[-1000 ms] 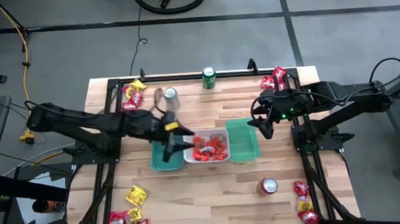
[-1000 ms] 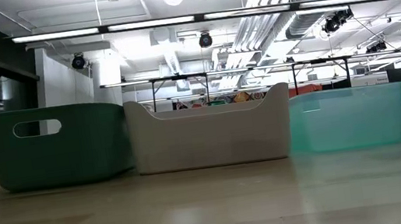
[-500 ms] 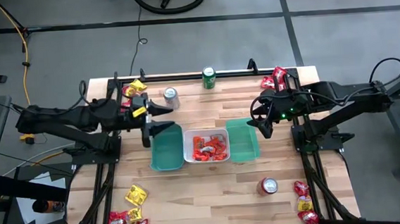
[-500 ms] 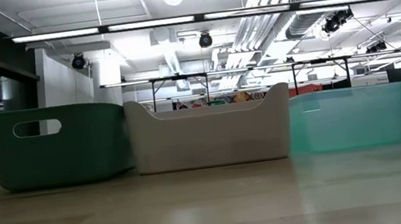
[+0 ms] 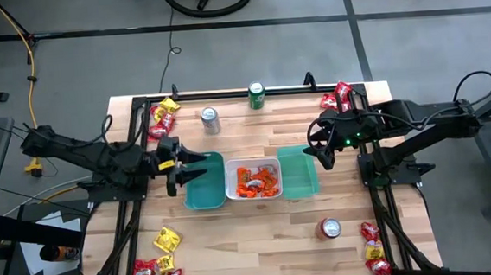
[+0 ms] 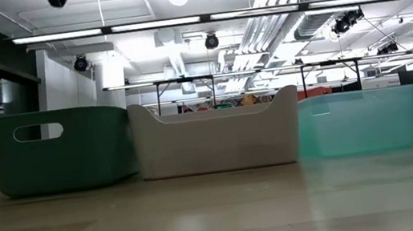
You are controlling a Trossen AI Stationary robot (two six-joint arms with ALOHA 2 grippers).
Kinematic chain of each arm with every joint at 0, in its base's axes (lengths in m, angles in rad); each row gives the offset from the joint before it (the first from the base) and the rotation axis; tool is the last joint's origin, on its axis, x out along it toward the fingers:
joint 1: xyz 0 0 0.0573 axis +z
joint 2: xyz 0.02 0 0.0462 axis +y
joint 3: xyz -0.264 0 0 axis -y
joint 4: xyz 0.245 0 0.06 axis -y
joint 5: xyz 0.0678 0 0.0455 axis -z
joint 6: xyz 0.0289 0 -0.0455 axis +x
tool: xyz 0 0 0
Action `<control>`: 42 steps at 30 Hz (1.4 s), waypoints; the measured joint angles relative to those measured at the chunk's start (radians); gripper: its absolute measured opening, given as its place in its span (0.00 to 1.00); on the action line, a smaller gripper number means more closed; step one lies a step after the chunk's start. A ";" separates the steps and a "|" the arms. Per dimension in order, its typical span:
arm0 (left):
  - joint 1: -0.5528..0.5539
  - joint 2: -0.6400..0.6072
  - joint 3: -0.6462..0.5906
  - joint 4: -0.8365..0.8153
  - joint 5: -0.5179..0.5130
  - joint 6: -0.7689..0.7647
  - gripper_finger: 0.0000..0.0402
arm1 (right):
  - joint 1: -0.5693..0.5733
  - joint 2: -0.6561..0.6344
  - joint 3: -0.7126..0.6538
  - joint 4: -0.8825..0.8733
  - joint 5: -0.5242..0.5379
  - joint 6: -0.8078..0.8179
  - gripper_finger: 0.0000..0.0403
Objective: Sort candy
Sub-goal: Put the red candy into the green bin
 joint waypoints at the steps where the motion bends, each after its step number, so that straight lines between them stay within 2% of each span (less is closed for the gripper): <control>1: -0.005 -0.006 -0.024 0.033 -0.014 -0.012 0.57 | 0.000 0.000 0.000 0.000 0.000 0.000 0.59; 7: 0.000 -0.020 -0.081 0.074 -0.091 -0.079 0.57 | 0.000 0.000 0.000 0.000 0.001 0.003 0.59; 11: 0.079 -0.020 -0.054 0.007 -0.111 -0.088 0.57 | 0.000 0.000 0.000 0.000 0.044 0.041 0.59; 15: 0.241 -0.014 -0.005 -0.220 -0.084 -0.150 0.57 | -0.010 0.000 0.000 -0.001 0.108 0.095 0.59; 19: 0.472 0.017 0.021 -0.452 0.041 -0.189 0.57 | -0.054 0.019 0.000 -0.001 0.142 0.142 0.59; 22: 0.637 0.059 0.021 -0.554 0.130 -0.165 0.57 | -0.110 0.053 0.000 -0.003 0.140 0.154 0.59; 24: 0.727 0.098 0.022 -0.613 0.149 -0.133 0.57 | -0.157 0.082 0.000 -0.003 0.127 0.152 0.59; 28: 0.861 0.183 0.022 -0.672 0.110 -0.081 0.57 | -0.279 0.143 0.000 0.007 0.073 0.077 0.59; 32: 0.943 0.286 0.022 -0.679 0.059 -0.057 0.57 | -0.405 0.189 0.000 0.058 -0.027 -0.094 0.59; 37: 0.995 0.432 0.022 -0.742 0.036 -0.108 0.57 | -0.535 0.223 0.000 0.155 -0.198 -0.285 0.59; 42: 1.006 0.543 0.022 -0.814 -0.022 -0.171 0.57 | -0.622 0.243 0.000 0.218 -0.358 -0.353 0.59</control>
